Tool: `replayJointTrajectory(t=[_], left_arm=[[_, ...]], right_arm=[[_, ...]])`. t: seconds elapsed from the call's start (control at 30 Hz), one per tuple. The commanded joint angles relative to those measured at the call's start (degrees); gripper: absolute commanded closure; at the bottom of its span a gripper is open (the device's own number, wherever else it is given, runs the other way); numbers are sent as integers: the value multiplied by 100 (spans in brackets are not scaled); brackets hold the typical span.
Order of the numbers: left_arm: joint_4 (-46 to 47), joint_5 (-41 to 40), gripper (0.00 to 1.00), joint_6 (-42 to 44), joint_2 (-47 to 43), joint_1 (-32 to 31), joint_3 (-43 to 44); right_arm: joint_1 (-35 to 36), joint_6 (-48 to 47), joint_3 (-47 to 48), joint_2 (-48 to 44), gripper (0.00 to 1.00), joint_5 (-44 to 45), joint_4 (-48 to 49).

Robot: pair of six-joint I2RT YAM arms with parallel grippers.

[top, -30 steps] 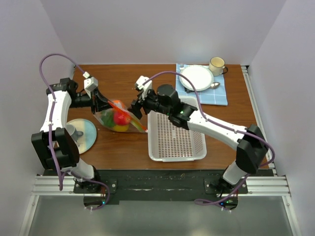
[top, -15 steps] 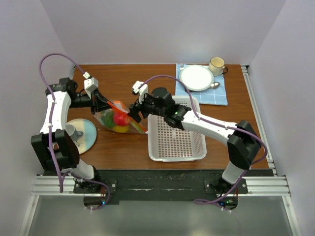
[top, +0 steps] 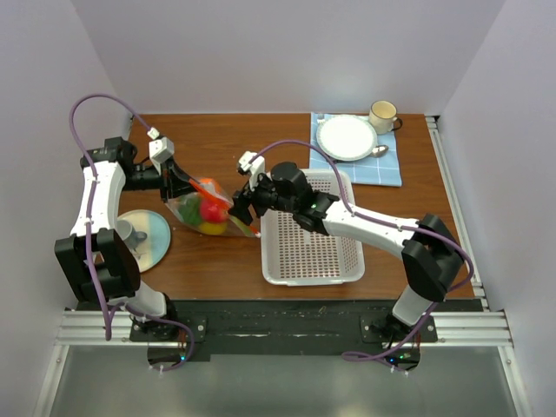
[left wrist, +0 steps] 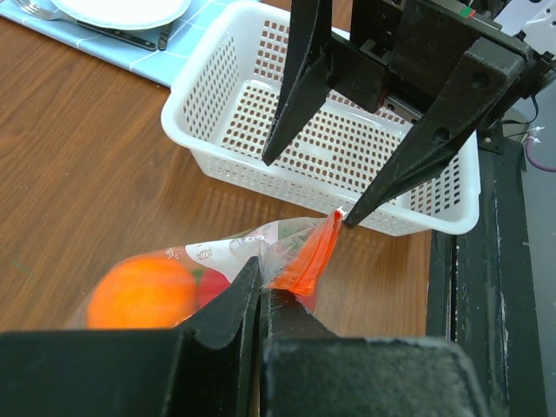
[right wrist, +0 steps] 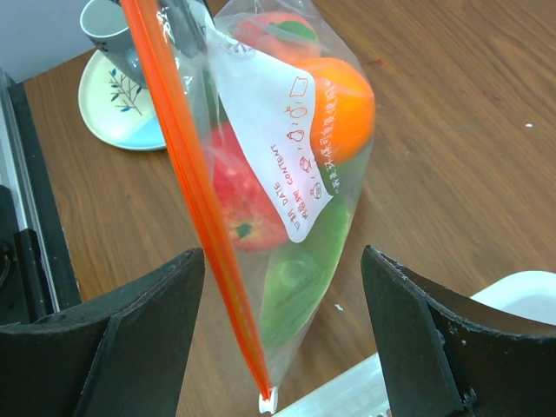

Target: Open the zip-top bag and remove the fake food

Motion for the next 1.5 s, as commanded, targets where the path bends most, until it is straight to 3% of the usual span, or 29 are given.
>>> replayJointTrajectory(t=[0.0,0.83,1.47], left_arm=[[95,154,100,-18,-11,-2,201],[-10,-232,93,157,-407,-213,-1],[-10,-505,91,228,-258,-231,-71]], right_arm=[[65,187,-65,-260,24,-201,403],[13,-138,664,610,28,-78,307],[-233,-173,269,-146,34,-798,193]])
